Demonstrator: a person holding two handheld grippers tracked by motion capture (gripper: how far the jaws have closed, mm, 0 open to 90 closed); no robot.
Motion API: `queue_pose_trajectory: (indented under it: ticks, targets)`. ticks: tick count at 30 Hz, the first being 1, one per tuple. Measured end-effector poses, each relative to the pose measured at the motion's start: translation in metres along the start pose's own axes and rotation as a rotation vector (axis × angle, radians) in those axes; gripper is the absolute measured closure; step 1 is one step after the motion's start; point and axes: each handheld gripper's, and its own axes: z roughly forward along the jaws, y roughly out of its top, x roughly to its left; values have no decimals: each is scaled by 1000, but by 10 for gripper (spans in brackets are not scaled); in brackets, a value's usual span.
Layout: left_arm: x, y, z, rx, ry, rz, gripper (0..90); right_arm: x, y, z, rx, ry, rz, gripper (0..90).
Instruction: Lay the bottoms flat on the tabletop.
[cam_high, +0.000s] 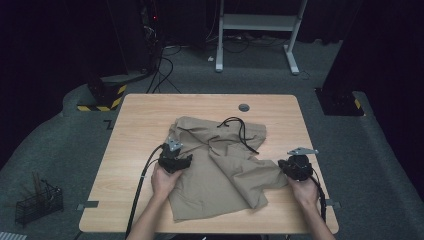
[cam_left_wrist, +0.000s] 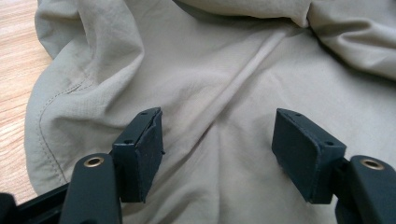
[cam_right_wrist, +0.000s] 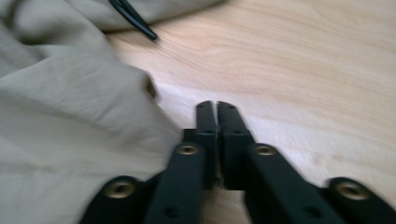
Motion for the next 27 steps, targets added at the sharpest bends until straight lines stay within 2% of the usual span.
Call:
queue_pose_trajectory:
  ticks: [3,5,7,9,11,15,16,18,19,21,24,26,27]
  targets:
    - [0,0,0,0,2,-2,338,10,9,-10,-83,40,-18,667]
    - [0,0,0,1,2,-2,338,26,25,-15,-132,100,-53,624]
    - [0,0,0,0,2,-2,338,44,42,-13,-153,151,-93,608]
    - [0,0,0,0,2,-2,338,63,57,-2,-143,195,-131,597]
    - [0,0,0,1,3,-1,338,80,68,15,-111,213,-165,584]
    - [0,0,0,1,3,-1,338,95,81,51,-35,242,-157,586]
    - [0,0,0,1,3,-1,338,97,82,56,-17,245,-148,626]
    - [0,0,0,0,3,-1,338,99,81,64,8,257,-168,797]
    - [0,0,0,0,3,-1,338,100,79,62,10,246,-190,867]
    - [0,0,0,1,3,-1,338,98,75,50,-44,213,-215,883]
    - [0,0,0,1,3,-1,338,85,67,21,-125,109,-246,887]
    - [0,0,0,1,4,-1,338,71,62,7,-139,71,-223,886]
    - [0,0,0,1,4,0,338,58,57,-2,-143,48,-189,886]
